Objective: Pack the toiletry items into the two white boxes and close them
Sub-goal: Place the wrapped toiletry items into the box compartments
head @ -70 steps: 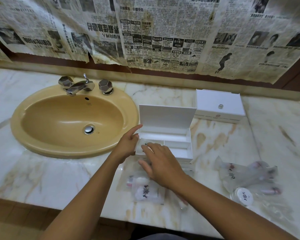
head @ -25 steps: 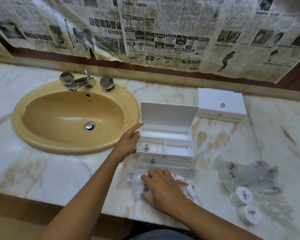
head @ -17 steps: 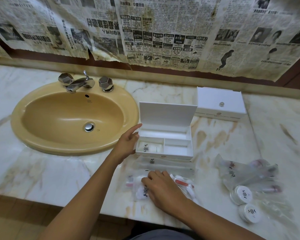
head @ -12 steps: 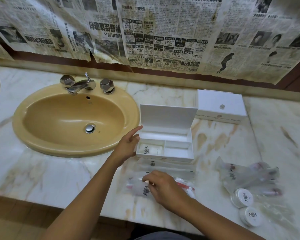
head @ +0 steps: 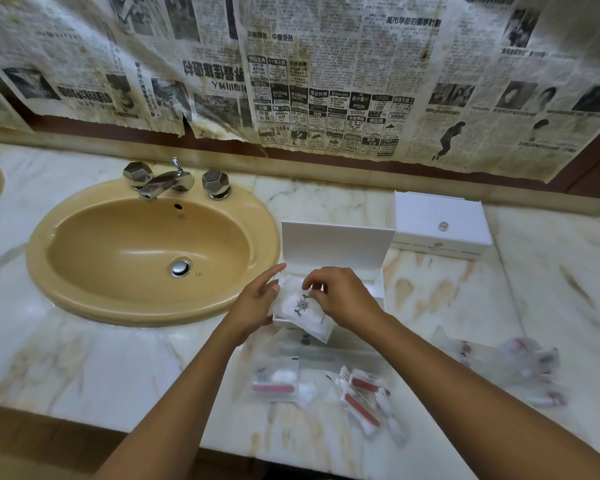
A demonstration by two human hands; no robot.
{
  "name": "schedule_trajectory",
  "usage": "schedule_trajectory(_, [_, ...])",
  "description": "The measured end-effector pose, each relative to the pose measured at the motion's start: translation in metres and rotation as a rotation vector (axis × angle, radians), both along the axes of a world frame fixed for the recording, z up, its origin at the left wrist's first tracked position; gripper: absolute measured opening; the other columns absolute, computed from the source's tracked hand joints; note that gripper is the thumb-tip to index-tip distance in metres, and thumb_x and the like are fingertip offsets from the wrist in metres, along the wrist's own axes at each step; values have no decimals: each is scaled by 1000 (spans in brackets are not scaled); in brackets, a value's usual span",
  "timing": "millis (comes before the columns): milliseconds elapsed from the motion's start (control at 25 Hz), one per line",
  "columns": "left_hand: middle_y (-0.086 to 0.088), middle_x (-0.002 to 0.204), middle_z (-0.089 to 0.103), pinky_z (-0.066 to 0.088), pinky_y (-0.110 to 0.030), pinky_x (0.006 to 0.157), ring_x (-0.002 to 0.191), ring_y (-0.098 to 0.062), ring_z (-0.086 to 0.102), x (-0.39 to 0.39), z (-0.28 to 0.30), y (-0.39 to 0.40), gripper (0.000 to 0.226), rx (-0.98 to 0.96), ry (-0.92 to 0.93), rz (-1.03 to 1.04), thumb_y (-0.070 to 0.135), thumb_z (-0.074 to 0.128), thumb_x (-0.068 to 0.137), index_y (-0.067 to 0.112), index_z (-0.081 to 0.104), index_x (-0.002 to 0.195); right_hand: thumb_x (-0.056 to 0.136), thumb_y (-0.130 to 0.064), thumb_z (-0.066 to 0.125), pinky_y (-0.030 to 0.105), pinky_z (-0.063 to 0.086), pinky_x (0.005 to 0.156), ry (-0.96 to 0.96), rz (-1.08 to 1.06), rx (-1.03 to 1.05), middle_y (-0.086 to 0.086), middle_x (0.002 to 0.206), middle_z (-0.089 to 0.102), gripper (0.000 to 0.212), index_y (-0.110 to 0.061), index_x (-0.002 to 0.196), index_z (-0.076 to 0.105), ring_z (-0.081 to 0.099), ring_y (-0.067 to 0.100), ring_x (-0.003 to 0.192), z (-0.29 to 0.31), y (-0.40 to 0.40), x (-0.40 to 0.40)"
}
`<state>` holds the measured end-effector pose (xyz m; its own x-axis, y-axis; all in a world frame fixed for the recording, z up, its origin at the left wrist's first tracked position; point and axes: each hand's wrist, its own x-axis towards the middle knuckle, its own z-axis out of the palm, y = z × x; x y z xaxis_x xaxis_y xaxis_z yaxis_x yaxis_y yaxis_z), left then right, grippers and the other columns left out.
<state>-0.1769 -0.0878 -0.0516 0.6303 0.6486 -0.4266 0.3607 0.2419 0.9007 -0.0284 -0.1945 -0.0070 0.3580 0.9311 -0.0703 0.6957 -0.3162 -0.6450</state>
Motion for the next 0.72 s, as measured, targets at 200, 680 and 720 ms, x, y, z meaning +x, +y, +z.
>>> schedule_trajectory(200, [6,123,57,56,-41,84,103,-8,58,-1,0,0,38,21,28,-10,23,41,108,51,54,130,68,2,71,30,26,59,-520,279,-63,2,70,55,19,-16,75,70,47,23,67,-26,5,-10])
schedule_trajectory(680, [9,132,51,53,-34,81,134,-7,40,-1,-1,1,36,25,14,-10,25,42,108,52,52,130,94,-34,36,36,38,67,-567,357,-83,4,73,61,33,-14,78,57,58,27,69,-33,-21,-24])
schedule_trajectory(720, [9,134,50,53,-33,80,135,-7,39,-1,-1,1,36,33,19,-12,25,42,108,51,52,131,93,-29,41,38,38,71,-561,368,-97,5,78,61,27,-14,81,58,57,27,75,-35,-19,-23])
